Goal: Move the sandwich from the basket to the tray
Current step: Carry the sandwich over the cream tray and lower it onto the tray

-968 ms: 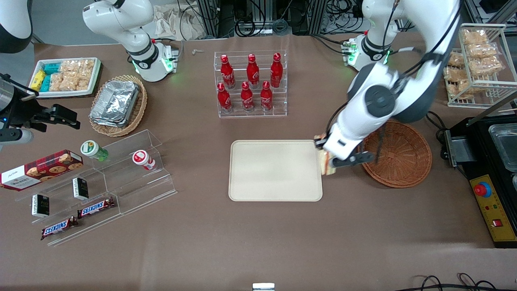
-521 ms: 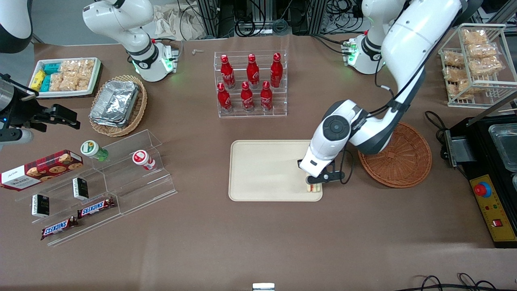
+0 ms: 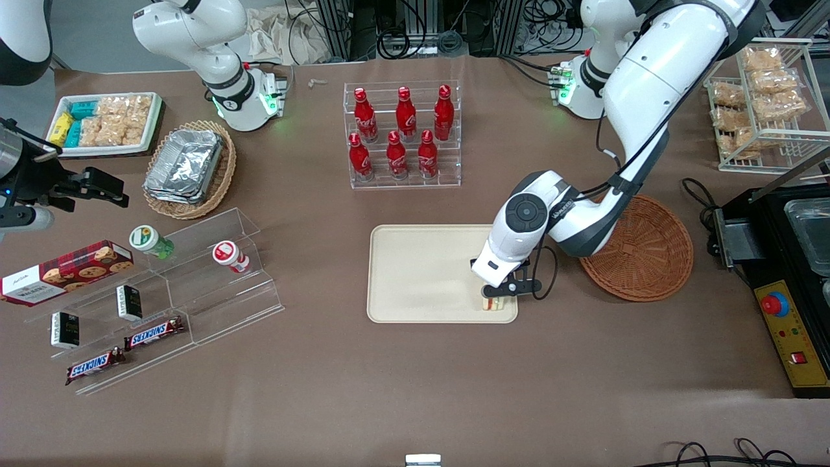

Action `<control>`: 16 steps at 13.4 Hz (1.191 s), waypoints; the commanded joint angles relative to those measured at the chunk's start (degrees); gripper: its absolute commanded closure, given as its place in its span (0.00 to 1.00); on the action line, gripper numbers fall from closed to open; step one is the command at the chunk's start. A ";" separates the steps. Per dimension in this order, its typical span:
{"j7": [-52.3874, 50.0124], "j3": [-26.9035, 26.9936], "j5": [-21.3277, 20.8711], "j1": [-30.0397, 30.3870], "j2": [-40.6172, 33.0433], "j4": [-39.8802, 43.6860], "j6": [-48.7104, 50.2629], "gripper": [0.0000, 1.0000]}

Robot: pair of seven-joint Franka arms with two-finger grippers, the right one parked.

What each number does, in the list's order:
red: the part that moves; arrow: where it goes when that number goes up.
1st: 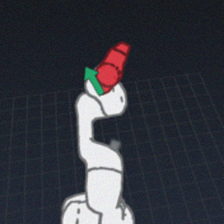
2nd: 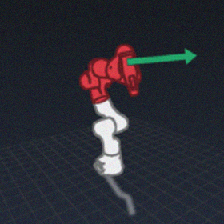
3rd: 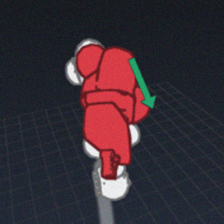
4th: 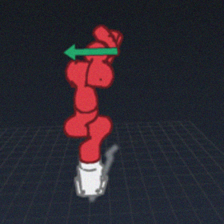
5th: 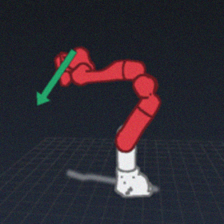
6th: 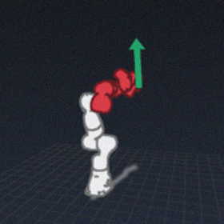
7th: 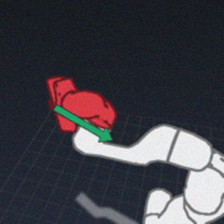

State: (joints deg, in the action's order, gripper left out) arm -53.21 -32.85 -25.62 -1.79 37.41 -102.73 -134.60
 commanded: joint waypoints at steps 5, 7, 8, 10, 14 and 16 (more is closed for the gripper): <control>-1.81 -0.02 -1.37 0.20 -1.45 1.83 -0.14 0.00; -2.94 0.07 0.11 0.64 -4.00 4.19 1.00 0.00; -4.17 -0.02 0.39 1.78 -6.36 4.64 4.40 0.00; -3.83 -0.11 0.65 2.05 -11.29 5.52 13.88 0.00; 5.87 -1.34 10.90 8.64 -20.68 5.61 22.24 0.00; 16.60 3.99 18.29 9.17 -27.10 5.18 27.43 0.00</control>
State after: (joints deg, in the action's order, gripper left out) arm -44.77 -32.37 -12.92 6.48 16.92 -95.71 -111.03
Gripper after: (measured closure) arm 0.000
